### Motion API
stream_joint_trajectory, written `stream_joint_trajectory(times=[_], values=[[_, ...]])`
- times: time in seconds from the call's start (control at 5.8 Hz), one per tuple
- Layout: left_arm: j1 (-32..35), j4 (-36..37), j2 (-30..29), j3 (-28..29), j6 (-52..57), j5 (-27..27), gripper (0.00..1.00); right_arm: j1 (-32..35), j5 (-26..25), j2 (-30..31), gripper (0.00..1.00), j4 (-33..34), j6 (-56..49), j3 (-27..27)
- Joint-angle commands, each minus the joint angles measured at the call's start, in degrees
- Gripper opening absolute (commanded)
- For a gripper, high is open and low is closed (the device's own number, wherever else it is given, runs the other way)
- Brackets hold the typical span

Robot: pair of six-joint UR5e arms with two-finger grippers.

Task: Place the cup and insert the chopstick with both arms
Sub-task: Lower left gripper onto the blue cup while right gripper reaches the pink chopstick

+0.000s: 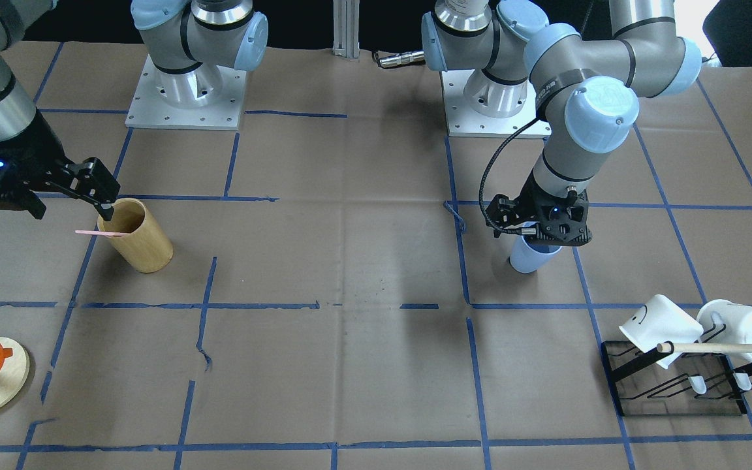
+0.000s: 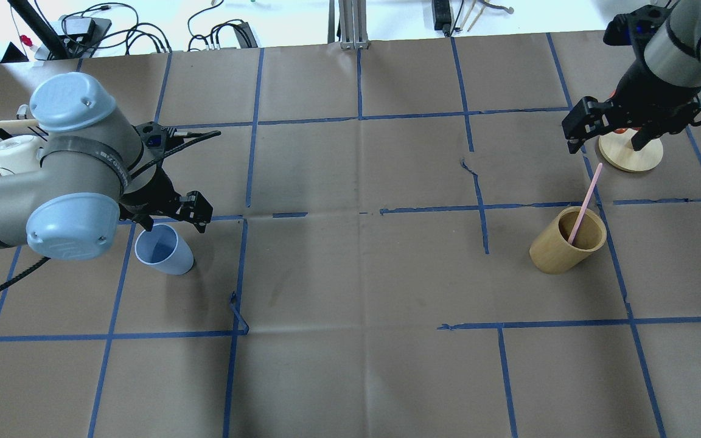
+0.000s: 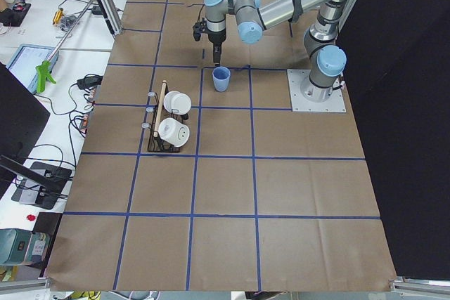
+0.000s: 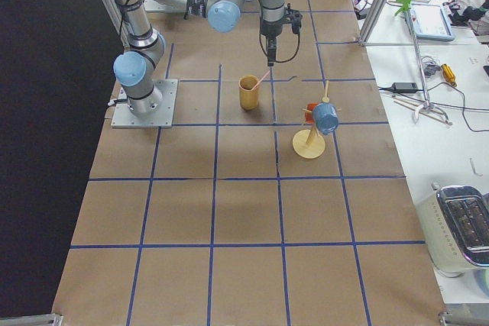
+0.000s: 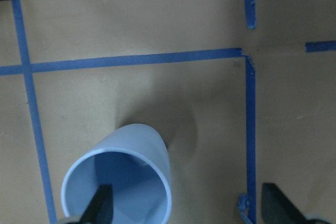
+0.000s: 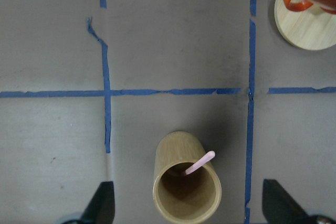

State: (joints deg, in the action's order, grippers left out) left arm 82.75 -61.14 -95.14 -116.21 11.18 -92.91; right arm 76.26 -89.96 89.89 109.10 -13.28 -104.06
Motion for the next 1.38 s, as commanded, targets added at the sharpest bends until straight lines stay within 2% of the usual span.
stream_joint_trajectory(times=[0.0,0.17,0.34,0.52,0.69,0.86,1.03,1.21], values=[[-0.04,1.55,-2.07,-0.77,1.3,-0.25,0.56,-1.28,0.05,0.02,1.0,5.94,-0.43,-7.18],[-0.04,1.55,-2.25,-0.77,0.87,-0.42,0.22,-2.94,0.14,0.02,1.0,6.73,-2.08,-8.95],[-0.04,1.38,-2.07,-0.69,0.95,-0.51,0.07,-2.87,0.22,0.11,1.0,6.91,-1.93,-9.06],[-0.04,1.03,-1.98,-0.25,0.86,-0.69,0.01,-2.87,0.49,0.11,0.98,9.0,-2.1,-9.06],[0.04,-0.02,-0.94,0.19,0.34,-0.86,0.01,-2.87,0.75,0.11,0.98,10.67,-2.01,-9.06],[1.35,-2.47,-0.84,2.45,-2.1,-0.86,0.01,-2.87,0.75,0.11,0.89,10.6,-1.93,-9.06],[5.1,-4.58,-1.71,6.13,-10.48,-0.17,0.01,-2.87,0.32,0.11,0.63,10.52,-1.93,-9.06],[11.93,-3.64,-3.11,8.26,-18.3,0.19,0.01,-2.87,0.31,0.19,0.38,10.25,-1.84,-9.06]])
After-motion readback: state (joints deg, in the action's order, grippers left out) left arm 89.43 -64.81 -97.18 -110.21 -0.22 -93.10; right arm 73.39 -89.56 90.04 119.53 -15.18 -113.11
